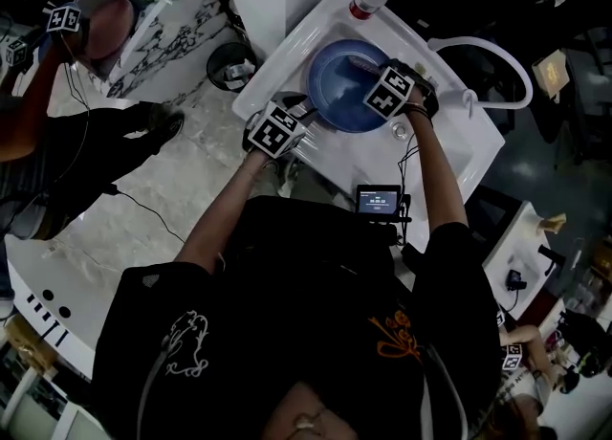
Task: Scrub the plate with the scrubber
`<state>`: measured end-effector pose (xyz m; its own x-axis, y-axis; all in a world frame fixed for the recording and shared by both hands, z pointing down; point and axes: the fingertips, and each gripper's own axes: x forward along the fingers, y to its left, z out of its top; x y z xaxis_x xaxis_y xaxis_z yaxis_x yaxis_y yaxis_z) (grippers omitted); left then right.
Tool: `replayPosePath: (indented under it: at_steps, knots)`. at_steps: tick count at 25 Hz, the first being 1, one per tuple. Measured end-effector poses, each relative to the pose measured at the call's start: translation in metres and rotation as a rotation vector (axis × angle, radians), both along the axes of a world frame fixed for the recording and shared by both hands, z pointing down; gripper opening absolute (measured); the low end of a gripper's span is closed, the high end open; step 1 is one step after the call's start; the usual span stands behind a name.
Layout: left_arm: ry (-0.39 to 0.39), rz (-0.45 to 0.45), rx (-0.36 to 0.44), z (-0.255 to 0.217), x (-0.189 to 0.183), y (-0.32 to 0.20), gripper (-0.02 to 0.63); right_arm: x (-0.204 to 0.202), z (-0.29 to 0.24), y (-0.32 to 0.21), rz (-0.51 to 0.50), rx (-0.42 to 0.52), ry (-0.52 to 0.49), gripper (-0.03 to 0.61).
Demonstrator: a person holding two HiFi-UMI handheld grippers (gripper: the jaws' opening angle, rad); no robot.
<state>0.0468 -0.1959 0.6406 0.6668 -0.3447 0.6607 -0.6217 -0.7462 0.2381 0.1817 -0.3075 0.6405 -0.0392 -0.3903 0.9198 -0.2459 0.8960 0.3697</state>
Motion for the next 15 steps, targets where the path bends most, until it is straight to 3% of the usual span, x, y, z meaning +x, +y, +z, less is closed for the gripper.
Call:
replayPosePath:
  at_steps: [9, 15]
  knots:
    - [-0.02, 0.037, 0.008, 0.0, 0.002, 0.003, 0.15, 0.01, -0.002, 0.061, 0.098, -0.084, 0.005, 0.08]
    - [-0.039, 0.077, 0.003, 0.004, 0.004, 0.008, 0.146, -0.006, -0.005, 0.099, 0.125, -0.132, -0.015, 0.08]
